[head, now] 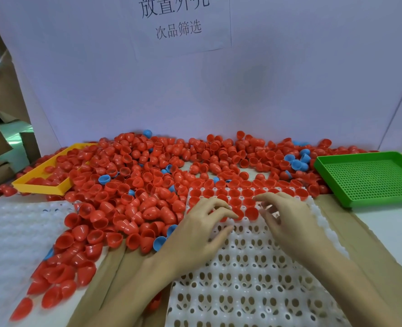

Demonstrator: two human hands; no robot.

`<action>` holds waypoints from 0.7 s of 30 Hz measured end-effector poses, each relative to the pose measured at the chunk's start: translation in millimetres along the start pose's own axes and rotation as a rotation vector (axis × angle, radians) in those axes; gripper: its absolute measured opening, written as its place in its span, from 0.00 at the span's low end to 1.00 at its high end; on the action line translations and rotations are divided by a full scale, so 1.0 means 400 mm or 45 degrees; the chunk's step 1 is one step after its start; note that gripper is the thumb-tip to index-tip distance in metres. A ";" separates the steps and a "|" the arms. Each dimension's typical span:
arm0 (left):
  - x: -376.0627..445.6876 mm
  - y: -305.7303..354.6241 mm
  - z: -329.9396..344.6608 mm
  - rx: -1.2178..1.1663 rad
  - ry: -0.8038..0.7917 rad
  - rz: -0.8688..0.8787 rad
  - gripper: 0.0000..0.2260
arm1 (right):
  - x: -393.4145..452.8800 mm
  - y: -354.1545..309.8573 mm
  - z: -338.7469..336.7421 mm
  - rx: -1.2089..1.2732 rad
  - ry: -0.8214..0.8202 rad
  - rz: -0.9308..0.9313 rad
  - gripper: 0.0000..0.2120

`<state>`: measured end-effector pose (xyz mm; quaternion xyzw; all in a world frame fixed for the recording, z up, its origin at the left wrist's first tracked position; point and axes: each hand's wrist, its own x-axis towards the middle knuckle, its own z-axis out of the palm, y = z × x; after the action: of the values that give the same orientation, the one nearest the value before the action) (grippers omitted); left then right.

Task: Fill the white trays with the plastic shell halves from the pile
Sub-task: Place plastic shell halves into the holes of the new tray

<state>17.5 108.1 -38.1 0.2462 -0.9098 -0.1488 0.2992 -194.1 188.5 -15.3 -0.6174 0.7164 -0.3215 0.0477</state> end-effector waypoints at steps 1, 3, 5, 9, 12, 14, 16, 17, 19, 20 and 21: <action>0.000 -0.001 0.000 0.037 -0.010 0.023 0.12 | -0.001 0.000 0.000 -0.019 -0.018 -0.015 0.15; 0.001 -0.001 -0.001 0.105 -0.065 0.037 0.17 | -0.001 0.000 -0.002 -0.046 -0.047 -0.065 0.16; 0.001 0.000 -0.003 0.155 -0.151 0.033 0.21 | 0.000 -0.002 -0.002 -0.092 -0.097 -0.109 0.18; 0.002 -0.005 0.000 0.227 -0.282 -0.019 0.24 | -0.003 0.001 0.006 -0.212 -0.228 -0.148 0.22; 0.000 -0.010 0.003 0.219 -0.275 -0.035 0.24 | -0.001 0.005 0.010 -0.248 -0.253 -0.145 0.24; -0.001 -0.011 0.006 0.216 -0.257 -0.038 0.24 | -0.001 0.008 0.011 -0.255 -0.235 -0.160 0.24; 0.000 -0.011 0.008 0.221 -0.239 -0.045 0.25 | -0.003 0.007 0.012 -0.228 -0.242 -0.200 0.25; 0.000 -0.011 0.008 0.229 -0.229 -0.053 0.26 | -0.005 0.004 0.012 -0.203 -0.272 -0.228 0.26; 0.000 -0.013 0.010 0.247 -0.238 -0.076 0.28 | -0.011 -0.004 0.017 -0.204 -0.370 -0.279 0.27; 0.000 -0.015 0.011 0.259 -0.267 -0.088 0.29 | -0.014 -0.006 0.021 -0.247 -0.416 -0.294 0.28; 0.000 -0.016 0.013 0.272 -0.304 -0.099 0.29 | -0.017 -0.006 0.026 -0.301 -0.456 -0.300 0.28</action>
<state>16.7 103.4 -44.7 0.2923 -0.9393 -0.0907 0.1551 -185.6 190.4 -24.4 -0.7451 0.6522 -0.1239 0.0636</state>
